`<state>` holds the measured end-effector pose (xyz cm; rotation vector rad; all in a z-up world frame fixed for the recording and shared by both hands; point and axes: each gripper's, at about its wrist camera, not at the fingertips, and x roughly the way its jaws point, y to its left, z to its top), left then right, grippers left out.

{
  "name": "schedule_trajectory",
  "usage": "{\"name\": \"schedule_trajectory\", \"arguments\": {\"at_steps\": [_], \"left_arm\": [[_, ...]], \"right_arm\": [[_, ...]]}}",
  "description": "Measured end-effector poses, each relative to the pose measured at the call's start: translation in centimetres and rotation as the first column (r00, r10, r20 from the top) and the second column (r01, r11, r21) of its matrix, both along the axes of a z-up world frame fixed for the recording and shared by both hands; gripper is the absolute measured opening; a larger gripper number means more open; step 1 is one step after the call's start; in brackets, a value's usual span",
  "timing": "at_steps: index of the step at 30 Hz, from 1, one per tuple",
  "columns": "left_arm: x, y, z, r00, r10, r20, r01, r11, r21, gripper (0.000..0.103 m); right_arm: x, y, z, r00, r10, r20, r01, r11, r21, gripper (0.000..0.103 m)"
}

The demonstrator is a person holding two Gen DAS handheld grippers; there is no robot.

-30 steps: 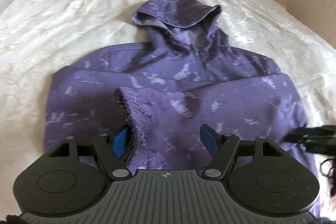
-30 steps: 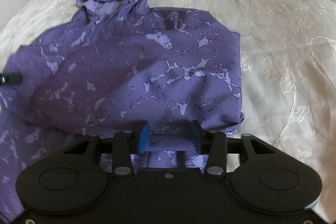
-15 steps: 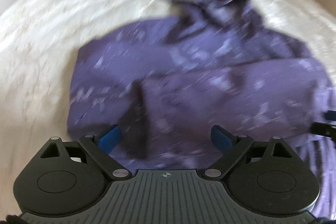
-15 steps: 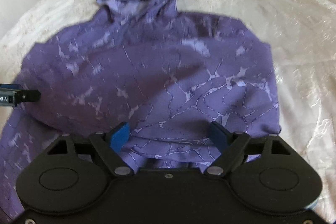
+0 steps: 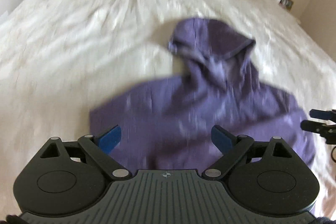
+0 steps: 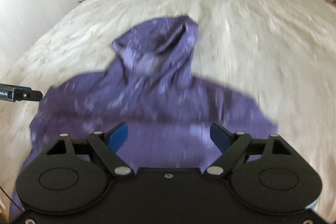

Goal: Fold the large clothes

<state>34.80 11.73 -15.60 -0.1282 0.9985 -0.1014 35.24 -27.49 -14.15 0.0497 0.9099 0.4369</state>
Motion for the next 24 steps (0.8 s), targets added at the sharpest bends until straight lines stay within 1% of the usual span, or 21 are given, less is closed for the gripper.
{"name": "schedule_trajectory", "arguments": {"at_steps": [4,6,10,14,17,19,20,21,22,24], "left_arm": [[5.5,-0.6,-0.5,0.999,-0.010,0.039,0.009,1.000,0.023,0.093],[8.0,-1.3,-1.5,0.999,-0.018,0.036,0.017,0.999,0.035,0.093],[12.2,-2.1,-3.9,1.000,-0.015,0.011,0.015,1.000,0.022,0.093],[14.7,-2.4,-5.7,1.000,-0.023,-0.011,0.023,0.999,0.022,0.093],[16.1,-2.7,-6.7,0.999,-0.042,-0.021,0.042,0.999,0.033,0.093],[16.9,-2.8,-6.9,0.998,-0.063,-0.019,0.064,0.997,0.039,0.093],[17.3,-3.0,-7.0,0.997,-0.074,-0.017,0.075,0.996,0.044,0.093],[17.7,-3.2,-7.1,0.996,-0.084,-0.016,0.084,0.995,0.046,0.093],[18.1,-3.5,-7.1,0.996,-0.093,-0.011,0.094,0.994,0.049,0.093],[18.7,-3.9,-7.1,0.994,-0.108,0.006,0.108,0.993,0.049,0.093]], "right_arm": [[5.4,1.9,-0.3,0.998,0.014,0.055,-0.013,0.999,-0.029,0.086],[7.8,2.8,-0.8,0.997,0.025,0.073,-0.021,0.999,-0.045,0.086],[12.3,4.6,-2.0,0.994,0.041,0.098,-0.031,0.995,-0.098,0.086],[15.5,6.3,-3.6,0.992,0.069,0.102,-0.050,0.982,-0.183,0.086],[17.5,7.5,-5.1,0.989,0.108,0.102,-0.076,0.958,-0.277,0.086],[18.6,8.1,-5.4,0.984,0.129,0.120,-0.084,0.942,-0.326,0.085],[19.1,8.1,-5.2,0.982,0.130,0.139,-0.076,0.939,-0.335,0.084],[19.5,8.0,-4.8,0.980,0.119,0.162,-0.060,0.943,-0.327,0.084],[20.0,7.5,-4.2,0.978,0.089,0.190,-0.029,0.954,-0.298,0.084],[20.7,5.6,-2.8,0.974,-0.026,0.224,0.071,0.979,-0.194,0.084]]}}
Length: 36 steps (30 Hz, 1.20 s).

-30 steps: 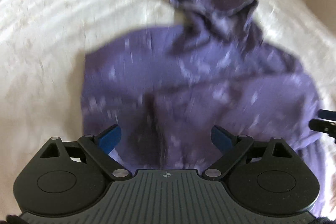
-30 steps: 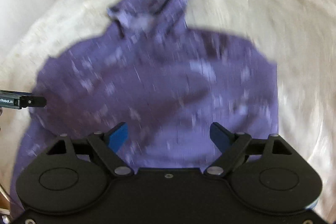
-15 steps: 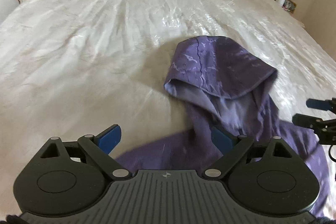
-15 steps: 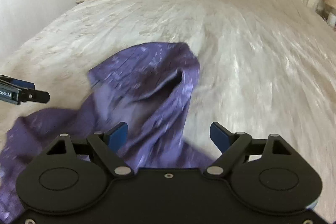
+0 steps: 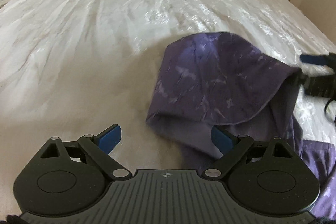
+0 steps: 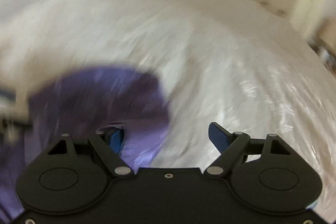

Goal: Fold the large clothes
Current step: 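Move both open grippers to the purple hood edge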

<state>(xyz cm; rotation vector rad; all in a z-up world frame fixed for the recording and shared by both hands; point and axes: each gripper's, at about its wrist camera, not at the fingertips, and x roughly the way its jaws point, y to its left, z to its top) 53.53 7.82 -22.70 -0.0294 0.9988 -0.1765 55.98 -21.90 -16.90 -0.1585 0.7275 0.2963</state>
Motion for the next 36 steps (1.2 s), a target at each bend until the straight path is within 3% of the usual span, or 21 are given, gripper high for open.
{"name": "schedule_trajectory", "arguments": {"at_steps": [2,5,8,11,15,20,24,30,33,36], "left_arm": [[0.4,-0.3,0.3,1.000,-0.010,0.026,0.010,1.000,-0.006,0.093],[0.8,-0.7,0.4,0.998,-0.018,0.055,0.018,1.000,-0.003,0.093],[1.4,-0.7,-0.5,0.999,0.009,0.042,-0.010,1.000,0.028,0.093],[1.8,0.5,-2.0,0.998,0.067,0.006,-0.067,0.996,0.054,0.093],[1.3,2.8,-3.3,0.996,0.087,-0.027,-0.086,0.996,0.014,0.095],[-0.2,4.2,-2.4,1.000,0.011,-0.011,-0.012,0.999,-0.031,0.094],[-2.3,5.3,-0.6,0.999,-0.031,0.008,0.031,0.998,-0.053,0.094],[-4.5,6.0,1.6,0.999,0.012,0.044,-0.009,0.996,-0.083,0.094],[-4.5,6.9,2.2,0.987,0.144,0.070,-0.136,0.985,-0.107,0.094],[-4.2,5.3,4.0,0.981,0.153,0.122,-0.131,0.976,-0.173,0.094]], "right_arm": [[0.3,-2.9,0.8,0.993,-0.120,-0.009,0.120,0.984,0.128,0.084],[-0.1,-5.9,-0.5,0.976,-0.199,-0.088,0.213,0.954,0.210,0.084],[-0.6,-7.6,-3.4,0.959,-0.202,-0.197,0.244,0.944,0.221,0.085],[-1.2,-8.3,-5.7,0.952,-0.189,-0.242,0.233,0.958,0.166,0.085],[-1.6,-9.4,-7.1,0.942,-0.201,-0.269,0.255,0.949,0.185,0.087],[-1.9,-9.5,-6.3,0.947,-0.175,-0.268,0.235,0.950,0.208,0.089],[-3.7,-9.9,-4.7,0.960,-0.087,-0.265,0.154,0.958,0.240,0.090],[-6.9,-9.6,-2.2,0.978,0.045,-0.203,0.016,0.957,0.288,0.090],[-7.0,-9.3,-1.7,0.981,0.040,-0.191,0.022,0.950,0.310,0.090],[-6.6,-8.9,-2.0,0.980,0.022,-0.196,0.042,0.947,0.319,0.090]]}}
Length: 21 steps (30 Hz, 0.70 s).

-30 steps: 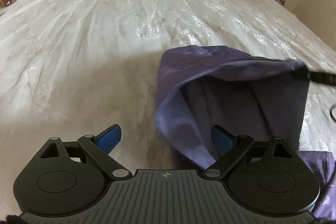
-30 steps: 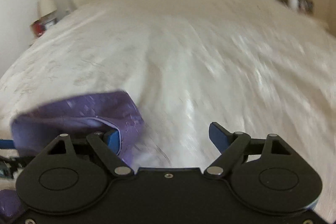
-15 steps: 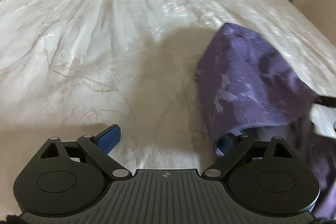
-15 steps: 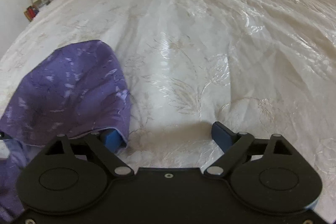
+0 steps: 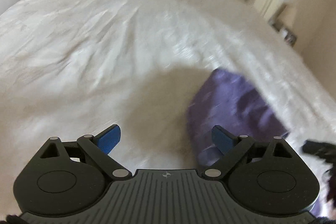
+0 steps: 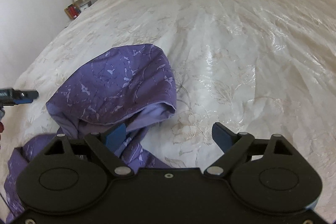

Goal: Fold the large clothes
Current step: 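Move both open grippers to the purple hood edge, then grasp the hood with the right gripper and fold it onto the jacket body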

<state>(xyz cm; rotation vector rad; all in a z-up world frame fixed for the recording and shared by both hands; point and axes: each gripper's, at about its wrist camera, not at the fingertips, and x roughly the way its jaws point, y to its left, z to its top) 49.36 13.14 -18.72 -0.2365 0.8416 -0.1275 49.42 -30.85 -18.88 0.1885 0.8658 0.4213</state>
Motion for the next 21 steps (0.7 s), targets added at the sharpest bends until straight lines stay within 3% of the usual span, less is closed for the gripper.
{"name": "schedule_trajectory", "arguments": {"at_steps": [4,7,11,15,19,20,21], "left_arm": [[1.8,-4.4,1.0,0.992,-0.118,0.046,0.116,0.992,0.054,0.094],[3.7,-6.6,-0.2,0.988,-0.151,0.032,0.147,0.985,0.092,0.094],[5.9,-5.3,-3.8,0.996,-0.034,-0.079,0.046,0.985,0.163,0.094],[7.3,-1.3,-7.3,0.974,0.074,-0.216,-0.050,0.992,0.114,0.094],[7.4,-0.7,-7.5,0.979,0.036,-0.201,-0.012,0.993,0.121,0.095],[7.6,-0.9,-7.6,0.979,0.024,-0.202,0.002,0.991,0.131,0.095],[7.6,-1.0,-7.7,0.979,0.014,-0.201,0.015,0.990,0.141,0.095]], "right_arm": [[0.6,1.1,-0.2,1.000,-0.006,-0.003,0.006,1.000,0.011,0.090],[0.8,1.7,0.2,1.000,0.011,0.007,-0.011,1.000,0.010,0.090],[1.6,2.2,0.9,0.999,0.022,0.030,-0.023,1.000,0.014,0.090],[3.0,2.6,1.4,0.999,0.008,0.047,-0.011,0.999,0.046,0.090],[5.1,3.3,0.8,0.999,0.000,0.032,-0.002,0.997,0.076,0.088],[5.8,3.5,0.2,1.000,-0.001,0.014,0.000,0.997,0.078,0.085],[6.3,3.5,-0.5,1.000,-0.008,-0.010,0.009,0.997,0.075,0.071]]}}
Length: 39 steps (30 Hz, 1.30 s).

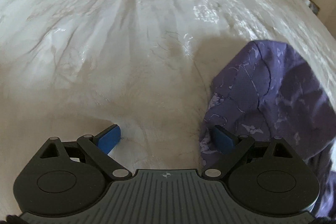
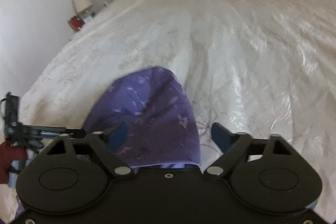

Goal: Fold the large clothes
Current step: 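Grasp the hood with the right gripper and fold it onto the jacket body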

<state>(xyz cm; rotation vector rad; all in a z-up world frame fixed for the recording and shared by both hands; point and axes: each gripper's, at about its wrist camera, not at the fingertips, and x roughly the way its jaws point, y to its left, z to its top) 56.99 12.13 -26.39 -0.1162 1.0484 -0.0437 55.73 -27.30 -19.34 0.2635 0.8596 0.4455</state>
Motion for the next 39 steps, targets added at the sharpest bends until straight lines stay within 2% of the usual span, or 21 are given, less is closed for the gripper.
{"name": "schedule_trajectory", "arguments": {"at_steps": [1,2,4,6,8,10,13,15,17,19,23,25,27,30,32,34,35,36,37,39], "left_arm": [[0.0,-0.1,0.0,1.000,-0.011,0.000,0.011,1.000,0.008,0.096],[0.1,-0.1,-0.2,1.000,-0.020,0.000,0.020,1.000,0.015,0.096],[0.0,-0.2,-0.3,1.000,-0.030,-0.001,0.030,0.999,0.026,0.099],[0.2,-0.1,-0.5,0.999,-0.040,-0.002,0.040,0.999,0.034,0.099],[0.1,0.0,-0.2,0.999,-0.048,0.012,0.047,0.998,0.036,0.099],[-0.6,0.4,0.9,0.999,-0.031,0.045,0.031,0.999,0.014,0.099],[-1.9,0.7,3.5,0.990,0.016,0.137,-0.008,0.998,-0.063,0.099],[-2.9,0.2,5.5,0.982,0.017,0.190,-0.001,0.997,-0.083,0.099],[-3.3,-1.2,6.8,0.978,-0.024,0.209,0.044,0.995,-0.091,0.099],[-3.7,-2.6,7.3,0.974,-0.086,0.210,0.115,0.985,-0.132,0.099],[-3.2,-5.6,6.3,0.962,-0.201,0.187,0.238,0.950,-0.204,0.099],[-3.0,-6.9,5.0,0.954,-0.249,0.169,0.282,0.937,-0.207,0.099],[-3.0,-7.6,3.6,0.948,-0.288,0.136,0.312,0.925,-0.217,0.099],[-3.4,-8.2,1.7,0.939,-0.331,0.087,0.343,0.914,-0.217,0.099],[-3.3,-8.3,0.6,0.935,-0.351,0.059,0.355,0.911,-0.211,0.099],[-3.2,-8.3,0.0,0.929,-0.365,0.051,0.368,0.907,-0.206,0.099],[-3.0,-8.4,-0.2,0.927,-0.371,0.051,0.373,0.905,-0.203,0.099],[-3.0,-8.5,-0.2,0.926,-0.375,0.050,0.377,0.904,-0.200,0.099],[-3.0,-8.6,-0.3,0.924,-0.379,0.048,0.381,0.904,-0.196,0.099],[-3.5,-8.4,-0.1,0.922,-0.384,0.046,0.386,0.904,-0.185,0.099]], "right_arm": [[0.6,-0.1,-1.1,0.999,-0.014,-0.042,0.013,1.000,-0.004,0.058],[1.3,-0.4,-2.4,0.995,-0.036,-0.095,0.035,0.999,-0.013,0.054],[1.9,-1.3,-4.8,0.983,-0.076,-0.169,0.073,0.997,-0.023,0.052],[1.8,-1.8,-5.4,0.980,-0.090,-0.180,0.088,0.996,-0.018,0.052],[1.4,-1.8,-4.5,0.983,-0.095,-0.160,0.094,0.995,-0.012,0.059],[0.8,-1.9,-2.9,0.992,-0.083,-0.096,0.083,0.997,0.000,0.071],[0.7,-1.9,-0.6,0.999,-0.038,0.002,0.038,0.999,0.023,0.073],[1.7,-1.3,0.2,1.000,-0.007,0.031,0.006,1.000,0.017,0.074],[3.2,-0.6,0.5,0.999,0.024,0.038,-0.024,1.000,0.011,0.074],[5.0,0.5,0.4,0.997,0.062,0.038,-0.062,0.998,-0.012,0.074],[7.4,2.6,-0.6,0.993,0.119,0.020,-0.118,0.991,-0.064,0.075],[8.5,3.4,-1.2,0.992,0.123,0.009,-0.122,0.988,-0.097,0.076],[9.4,4.2,-1.6,0.993,0.116,-0.016,-0.117,0.980,-0.163,0.080],[10.3,5.5,-2.6,0.991,0.124,-0.055,-0.134,0.956,-0.259,0.079],[10.3,5.8,-2.8,0.989,0.140,-0.055,-0.150,0.955,-0.255,0.074],[10.4,5.7,-2.8,0.986,0.153,-0.061,-0.163,0.961,-0.222,0.049],[10.3,5.7,-2.7,0.984,0.164,-0.065,-0.174,0.964,-0.203,0.042],[10.3,5.9,-2.6,0.982,0.176,-0.060,-0.185,0.963,-0.194,0.026],[9.9,6.1,-2.3,0.980,0.193,-0.042,-0.198,0.960,-0.198,0.019],[8.9,6.6,-1.3,0.975,0.222,0.010,-0.214,0.949,-0.233,0.016]]}}
